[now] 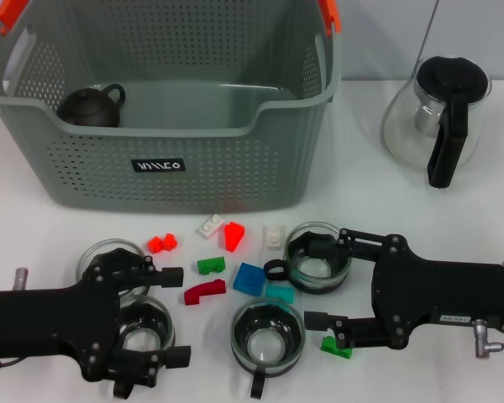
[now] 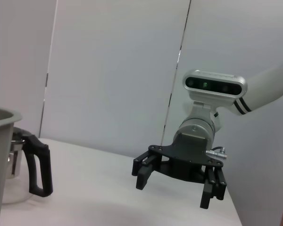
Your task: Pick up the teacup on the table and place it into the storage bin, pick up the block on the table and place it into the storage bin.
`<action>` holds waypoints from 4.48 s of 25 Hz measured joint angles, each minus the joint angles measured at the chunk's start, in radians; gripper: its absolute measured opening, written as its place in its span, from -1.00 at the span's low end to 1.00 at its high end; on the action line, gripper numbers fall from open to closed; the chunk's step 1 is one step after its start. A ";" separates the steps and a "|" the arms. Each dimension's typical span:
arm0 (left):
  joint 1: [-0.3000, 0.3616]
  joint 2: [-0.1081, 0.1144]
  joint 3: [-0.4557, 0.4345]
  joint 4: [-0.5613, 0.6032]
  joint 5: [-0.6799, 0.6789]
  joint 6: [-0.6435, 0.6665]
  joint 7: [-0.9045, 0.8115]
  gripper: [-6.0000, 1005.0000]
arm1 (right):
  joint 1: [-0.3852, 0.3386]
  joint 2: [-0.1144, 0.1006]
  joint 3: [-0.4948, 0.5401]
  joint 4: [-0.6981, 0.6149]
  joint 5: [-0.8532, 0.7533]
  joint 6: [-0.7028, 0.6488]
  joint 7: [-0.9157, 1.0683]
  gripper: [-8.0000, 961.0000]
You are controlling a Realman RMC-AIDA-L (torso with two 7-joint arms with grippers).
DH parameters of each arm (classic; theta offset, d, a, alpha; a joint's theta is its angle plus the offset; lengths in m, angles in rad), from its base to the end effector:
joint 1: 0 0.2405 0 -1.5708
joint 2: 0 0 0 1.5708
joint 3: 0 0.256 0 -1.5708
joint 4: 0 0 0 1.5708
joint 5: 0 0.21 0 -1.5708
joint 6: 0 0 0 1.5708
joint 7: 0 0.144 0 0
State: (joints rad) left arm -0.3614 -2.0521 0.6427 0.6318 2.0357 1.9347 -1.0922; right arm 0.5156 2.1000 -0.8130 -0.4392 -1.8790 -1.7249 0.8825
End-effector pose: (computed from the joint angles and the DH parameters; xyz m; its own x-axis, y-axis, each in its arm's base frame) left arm -0.2888 0.2410 0.0143 0.7889 0.2024 0.5802 0.2529 -0.9675 -0.0064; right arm 0.2423 0.2785 -0.0447 0.7881 -0.0207 -0.6152 -0.0886 -0.9928 -0.0801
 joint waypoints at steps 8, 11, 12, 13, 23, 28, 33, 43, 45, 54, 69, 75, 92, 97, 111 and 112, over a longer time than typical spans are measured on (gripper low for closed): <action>0.005 -0.014 -0.007 -0.004 0.000 -0.040 0.006 0.88 | -0.001 0.000 0.000 0.002 0.001 -0.003 -0.002 0.78; 0.005 -0.013 -0.008 -0.004 0.000 -0.037 0.004 0.88 | -0.001 0.000 0.000 0.007 0.001 -0.003 -0.002 0.78; 0.005 -0.011 -0.008 -0.004 0.000 -0.034 0.000 0.88 | -0.001 -0.001 0.000 0.010 0.000 -0.003 -0.002 0.78; 0.005 -0.011 -0.008 -0.004 0.000 -0.034 0.000 0.88 | -0.001 -0.001 0.000 0.010 0.000 -0.003 -0.002 0.78; 0.006 -0.010 -0.004 -0.004 0.000 -0.034 0.000 0.88 | -0.003 -0.002 0.000 0.011 0.000 -0.003 -0.003 0.78; 0.006 -0.008 -0.007 -0.004 0.000 -0.031 -0.002 0.88 | -0.003 -0.002 0.000 0.011 0.000 0.002 0.007 0.78; 0.022 0.008 -0.027 0.005 -0.002 -0.007 -0.036 0.88 | -0.008 -0.005 0.002 -0.053 -0.001 -0.051 0.113 0.78; 0.054 0.027 -0.162 0.012 0.024 0.020 -0.075 0.88 | 0.046 -0.030 0.000 -0.381 -0.116 -0.089 0.661 0.77; 0.051 0.025 -0.160 0.010 0.025 0.015 -0.074 0.88 | 0.083 -0.029 -0.002 -0.397 -0.200 -0.078 0.694 0.77; 0.048 0.023 -0.166 0.010 0.020 0.014 -0.080 0.88 | 0.262 -0.014 -0.183 -0.743 -0.606 -0.195 1.013 0.74; 0.055 0.012 -0.167 -0.001 0.017 0.013 -0.075 0.88 | 0.339 0.006 -0.794 -0.782 -0.715 0.080 1.264 0.48; 0.056 0.012 -0.167 -0.001 0.016 0.013 -0.077 0.88 | 0.308 0.006 -0.897 -0.772 -0.672 0.226 1.250 0.50; 0.050 0.010 -0.167 -0.001 0.015 0.017 -0.074 0.88 | 0.320 0.008 -0.988 -0.640 -0.598 0.347 1.240 0.49; 0.048 0.010 -0.167 -0.001 0.015 0.017 -0.074 0.88 | 0.323 0.007 -1.001 -0.631 -0.601 0.349 1.239 0.37; 0.049 0.010 -0.167 -0.001 0.015 0.017 -0.074 0.88 | 0.342 0.002 -0.979 -0.615 -0.603 0.343 1.246 -0.65; 0.048 0.010 -0.167 -0.001 0.015 0.017 -0.074 0.88 | 0.343 0.002 -0.978 -0.615 -0.603 0.342 1.249 -0.68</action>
State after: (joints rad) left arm -0.3129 -2.0417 0.4755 0.6305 2.0509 1.9515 -1.1657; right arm 0.8586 2.1016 -1.7910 -1.0543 -2.4820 -1.3825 2.1312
